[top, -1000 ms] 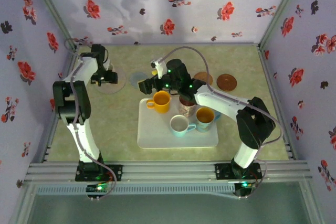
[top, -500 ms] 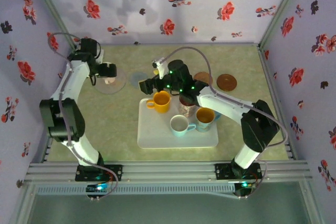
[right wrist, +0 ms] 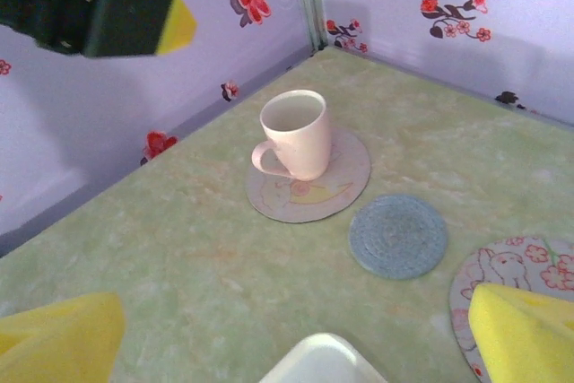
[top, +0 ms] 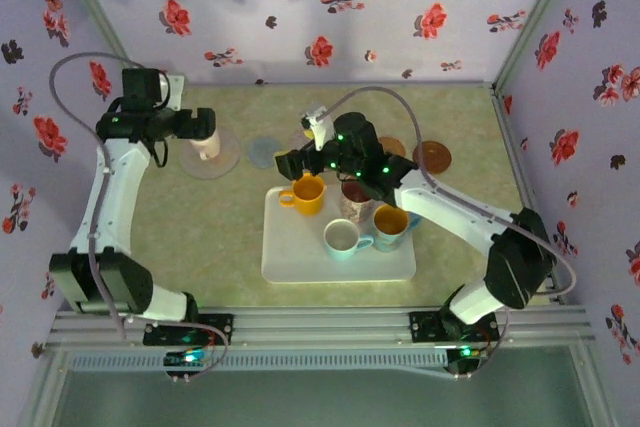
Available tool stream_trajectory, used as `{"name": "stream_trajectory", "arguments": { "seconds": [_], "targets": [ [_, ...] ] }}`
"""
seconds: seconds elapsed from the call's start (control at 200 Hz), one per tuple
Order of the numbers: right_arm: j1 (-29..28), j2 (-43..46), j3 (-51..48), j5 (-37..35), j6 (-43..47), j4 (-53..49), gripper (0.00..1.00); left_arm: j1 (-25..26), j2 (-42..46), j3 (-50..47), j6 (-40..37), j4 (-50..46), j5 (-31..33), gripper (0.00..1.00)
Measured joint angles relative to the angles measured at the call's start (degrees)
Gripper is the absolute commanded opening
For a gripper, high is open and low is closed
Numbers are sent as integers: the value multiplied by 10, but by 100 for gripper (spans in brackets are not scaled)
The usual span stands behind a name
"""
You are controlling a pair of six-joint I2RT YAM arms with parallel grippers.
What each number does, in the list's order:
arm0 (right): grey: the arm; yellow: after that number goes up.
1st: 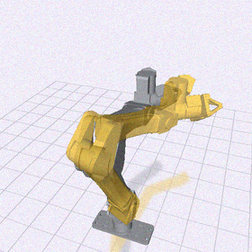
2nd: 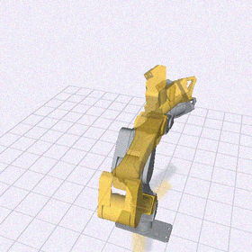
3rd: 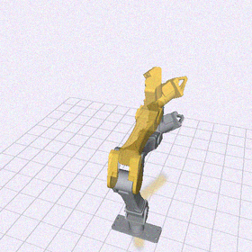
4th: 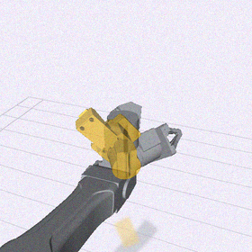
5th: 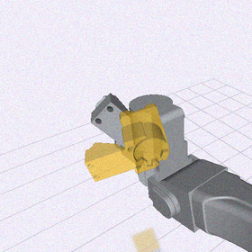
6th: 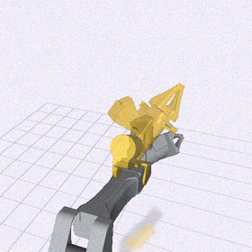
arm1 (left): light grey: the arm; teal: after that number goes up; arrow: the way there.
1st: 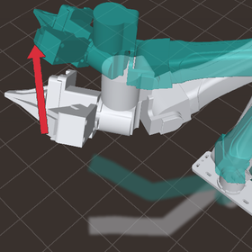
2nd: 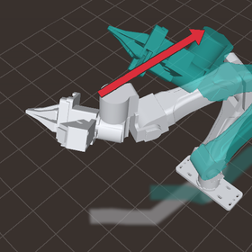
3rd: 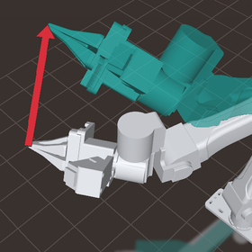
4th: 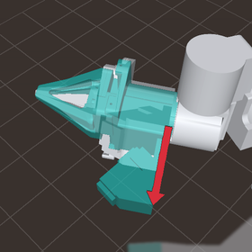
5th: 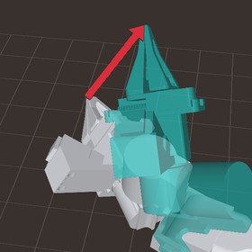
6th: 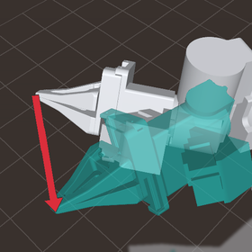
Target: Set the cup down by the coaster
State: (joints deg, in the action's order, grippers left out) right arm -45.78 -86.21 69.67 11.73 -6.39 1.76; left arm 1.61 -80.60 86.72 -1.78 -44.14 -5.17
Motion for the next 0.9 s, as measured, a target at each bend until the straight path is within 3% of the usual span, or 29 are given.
{"name": "stream_trajectory", "arguments": {
  "seconds": [0.38, 0.9],
  "targets": [
    [0, 48, 0, -21, 43, -100, 99, 21, 85, -29, -52, -3, -122, 100],
    [7, 128, -26, -66, 64, -199, 99, 145, 77, -52, -141, -6, -183, 100]
  ]
}}
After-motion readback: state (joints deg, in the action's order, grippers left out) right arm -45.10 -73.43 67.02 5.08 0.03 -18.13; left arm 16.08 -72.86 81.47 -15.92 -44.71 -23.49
